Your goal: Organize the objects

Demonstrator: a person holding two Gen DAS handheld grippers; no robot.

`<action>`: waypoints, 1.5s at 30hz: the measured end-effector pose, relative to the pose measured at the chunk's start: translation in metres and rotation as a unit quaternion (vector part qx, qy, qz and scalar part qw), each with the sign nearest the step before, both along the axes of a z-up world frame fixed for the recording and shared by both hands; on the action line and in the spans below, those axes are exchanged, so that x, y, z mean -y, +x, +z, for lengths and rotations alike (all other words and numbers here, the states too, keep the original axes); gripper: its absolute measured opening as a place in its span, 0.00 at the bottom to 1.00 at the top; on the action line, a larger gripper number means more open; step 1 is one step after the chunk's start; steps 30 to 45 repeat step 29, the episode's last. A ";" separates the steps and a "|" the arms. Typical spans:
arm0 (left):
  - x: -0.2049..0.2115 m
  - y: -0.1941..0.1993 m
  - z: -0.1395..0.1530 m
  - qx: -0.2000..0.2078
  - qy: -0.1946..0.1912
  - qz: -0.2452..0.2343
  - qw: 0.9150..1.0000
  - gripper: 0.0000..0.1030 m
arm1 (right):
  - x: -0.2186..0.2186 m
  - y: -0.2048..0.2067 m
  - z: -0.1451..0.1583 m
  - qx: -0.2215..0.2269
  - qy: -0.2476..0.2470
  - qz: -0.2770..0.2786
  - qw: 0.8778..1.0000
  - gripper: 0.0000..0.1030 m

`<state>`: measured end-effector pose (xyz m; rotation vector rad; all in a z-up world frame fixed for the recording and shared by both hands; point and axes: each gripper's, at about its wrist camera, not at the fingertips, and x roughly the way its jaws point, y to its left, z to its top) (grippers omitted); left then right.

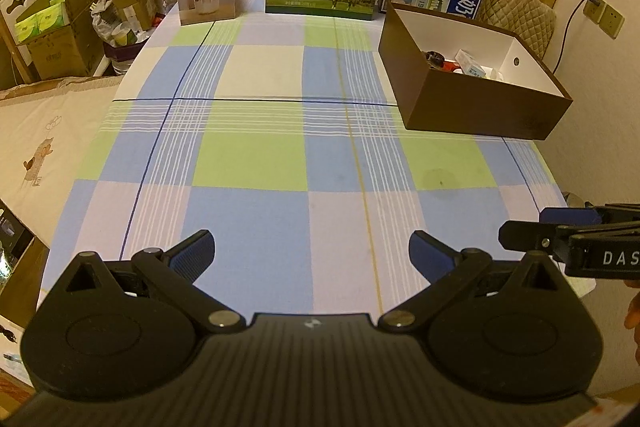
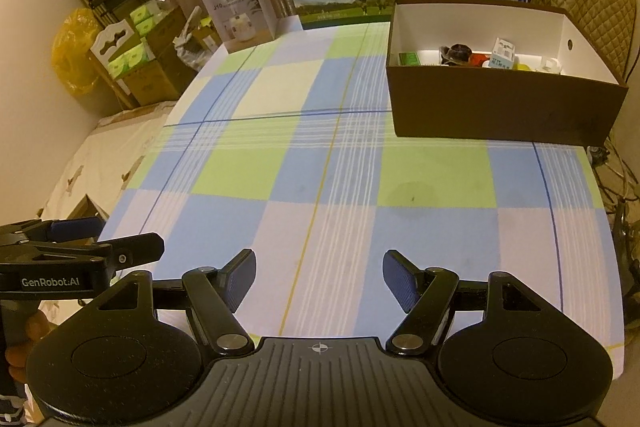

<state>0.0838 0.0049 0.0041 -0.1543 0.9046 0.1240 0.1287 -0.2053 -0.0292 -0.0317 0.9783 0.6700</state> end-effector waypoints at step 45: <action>0.011 0.020 -0.001 -0.006 0.002 -0.002 1.000 0.99 | 0.006 0.019 -0.004 -0.010 -0.005 0.000 1.000 0.66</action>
